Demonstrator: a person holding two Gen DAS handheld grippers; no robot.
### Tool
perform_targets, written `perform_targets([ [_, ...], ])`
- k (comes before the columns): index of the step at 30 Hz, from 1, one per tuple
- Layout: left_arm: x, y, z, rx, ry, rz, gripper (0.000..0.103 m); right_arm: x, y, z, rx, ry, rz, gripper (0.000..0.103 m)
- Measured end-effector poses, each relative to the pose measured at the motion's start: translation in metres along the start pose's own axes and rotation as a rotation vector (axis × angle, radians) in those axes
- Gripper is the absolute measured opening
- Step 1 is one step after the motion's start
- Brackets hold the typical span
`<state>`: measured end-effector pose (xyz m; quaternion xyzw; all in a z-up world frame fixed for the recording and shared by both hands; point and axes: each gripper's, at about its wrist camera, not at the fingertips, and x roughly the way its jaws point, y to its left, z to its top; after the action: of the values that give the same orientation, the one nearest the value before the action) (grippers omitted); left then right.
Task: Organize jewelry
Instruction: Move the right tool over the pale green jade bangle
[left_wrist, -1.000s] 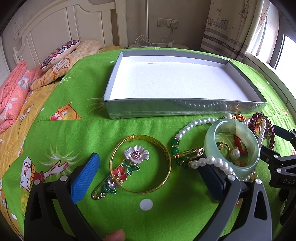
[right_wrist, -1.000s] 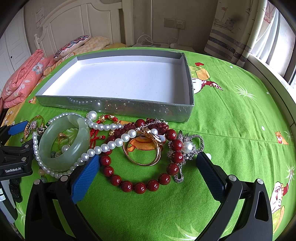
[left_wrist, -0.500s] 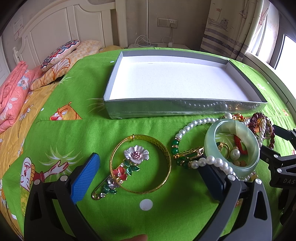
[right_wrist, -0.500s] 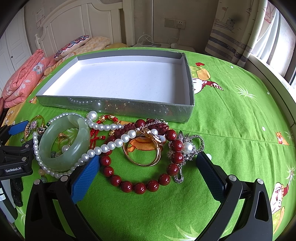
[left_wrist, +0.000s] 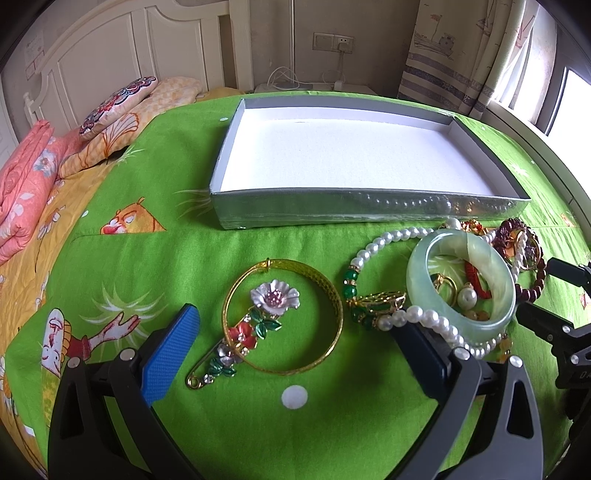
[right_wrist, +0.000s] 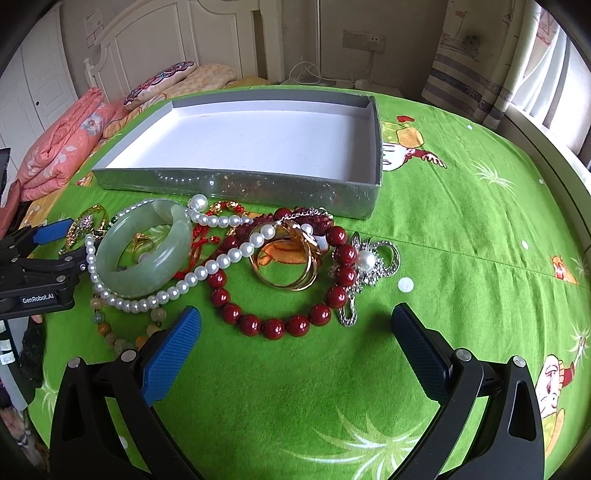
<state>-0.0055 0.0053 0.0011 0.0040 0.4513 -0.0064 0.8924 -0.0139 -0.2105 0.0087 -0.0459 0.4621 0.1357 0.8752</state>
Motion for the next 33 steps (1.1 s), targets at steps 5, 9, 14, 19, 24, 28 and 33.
perform_targets([
  [5, -0.018, 0.013, -0.021, -0.048, -0.029, -0.053, 0.101, -0.022, -0.017, -0.014, 0.049, -0.059, 0.081, 0.099],
  [9, -0.045, 0.035, -0.04, -0.113, -0.113, -0.127, 0.101, -0.037, -0.018, -0.02, 0.03, -0.112, 0.095, 0.099],
  [14, -0.048, 0.063, -0.042, -0.175, -0.087, -0.109, 0.1, -0.043, -0.02, -0.02, 0.035, -0.139, 0.104, 0.099],
  [19, -0.055, 0.047, -0.028, -0.101, -0.1, -0.119, 0.089, -0.059, -0.014, -0.019, 0.008, -0.209, 0.123, 0.097],
  [24, -0.059, 0.017, -0.014, -0.008, -0.135, -0.099, 0.081, -0.068, 0.013, -0.011, -0.093, -0.236, 0.169, 0.084],
  [28, -0.062, 0.021, -0.017, -0.06, -0.161, -0.1, 0.075, -0.056, 0.049, 0.002, -0.224, -0.213, 0.175, 0.079],
  [33, -0.062, 0.042, -0.035, -0.107, -0.132, -0.095, 0.076, -0.019, 0.073, 0.023, -0.274, -0.117, 0.209, 0.079],
])
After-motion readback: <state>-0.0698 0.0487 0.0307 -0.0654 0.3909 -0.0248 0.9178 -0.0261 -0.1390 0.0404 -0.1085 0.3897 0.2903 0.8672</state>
